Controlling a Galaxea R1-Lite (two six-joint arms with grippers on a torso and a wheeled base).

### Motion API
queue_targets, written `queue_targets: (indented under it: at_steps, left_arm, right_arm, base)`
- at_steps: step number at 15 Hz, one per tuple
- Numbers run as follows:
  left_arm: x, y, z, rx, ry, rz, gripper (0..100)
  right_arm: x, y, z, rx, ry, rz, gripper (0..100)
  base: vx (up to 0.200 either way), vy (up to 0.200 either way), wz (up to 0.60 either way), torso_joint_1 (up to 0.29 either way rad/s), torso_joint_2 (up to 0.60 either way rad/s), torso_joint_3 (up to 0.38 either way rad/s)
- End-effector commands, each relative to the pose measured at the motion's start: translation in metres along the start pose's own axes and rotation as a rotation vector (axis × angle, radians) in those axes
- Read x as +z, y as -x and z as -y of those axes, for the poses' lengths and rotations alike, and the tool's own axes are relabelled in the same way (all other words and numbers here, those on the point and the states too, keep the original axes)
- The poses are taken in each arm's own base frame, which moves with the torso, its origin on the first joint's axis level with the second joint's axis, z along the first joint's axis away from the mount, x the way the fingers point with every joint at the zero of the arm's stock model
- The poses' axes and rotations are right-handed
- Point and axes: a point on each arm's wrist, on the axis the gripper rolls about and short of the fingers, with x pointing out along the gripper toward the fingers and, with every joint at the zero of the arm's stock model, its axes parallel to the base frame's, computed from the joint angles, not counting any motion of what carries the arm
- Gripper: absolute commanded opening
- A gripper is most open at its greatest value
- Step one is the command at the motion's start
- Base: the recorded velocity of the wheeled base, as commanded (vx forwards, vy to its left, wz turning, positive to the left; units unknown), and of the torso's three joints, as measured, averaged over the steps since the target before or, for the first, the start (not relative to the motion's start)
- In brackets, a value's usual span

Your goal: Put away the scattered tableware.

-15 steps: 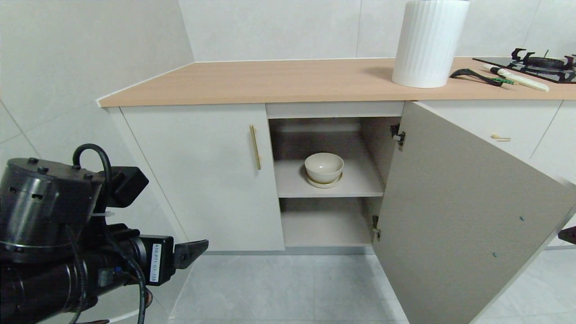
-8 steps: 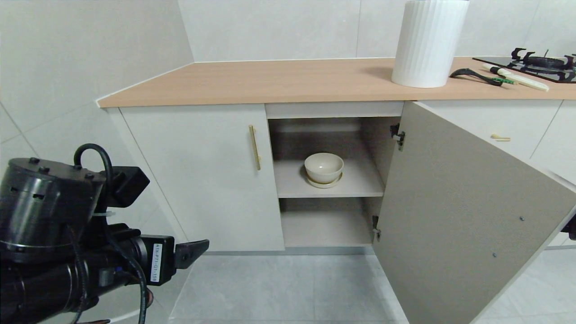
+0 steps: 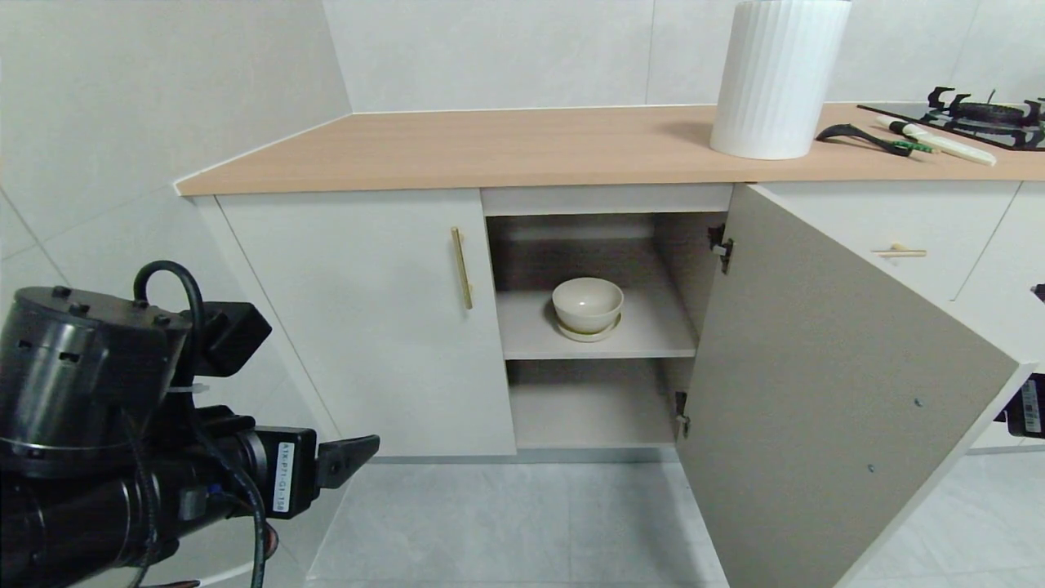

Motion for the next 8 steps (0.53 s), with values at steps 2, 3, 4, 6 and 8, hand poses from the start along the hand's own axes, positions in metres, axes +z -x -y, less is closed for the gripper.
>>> queue_targets:
  at_steps: [2,3,4,6,8]
  left_arm:
    - [0.0,0.0,0.0,0.0,0.003,0.001,100]
    - [0.001,0.0,0.0,0.0,0.005,0.002,100]
    - [0.001,0.0,0.0,0.0,0.005,0.002,100]
    - [0.001,0.0,0.0,0.001,0.006,0.004,100]
    - [0.001,0.001,0.0,-0.002,0.007,0.008,100]
  right_arm:
    - [-0.003,0.004,-0.017,0.063,0.002,0.001,100]
    - [-0.006,0.008,-0.028,0.105,0.015,0.0,100]
    - [-0.008,0.009,-0.035,0.13,0.018,-0.005,100]
    - [-0.012,0.011,-0.045,0.166,0.026,-0.018,100]
    - [-0.02,0.01,-0.064,0.219,0.038,-0.048,100]
  base:
    - [0.0,0.0,0.0,0.0,0.0,0.0]
    - [0.0,0.0,0.0,0.0,0.0,0.0]
    - [0.0,0.0,0.0,0.0,0.0,0.0]
    - [0.0,0.0,0.0,0.0,0.0,0.0]
    - [0.0,0.0,0.0,0.0,0.0,0.0]
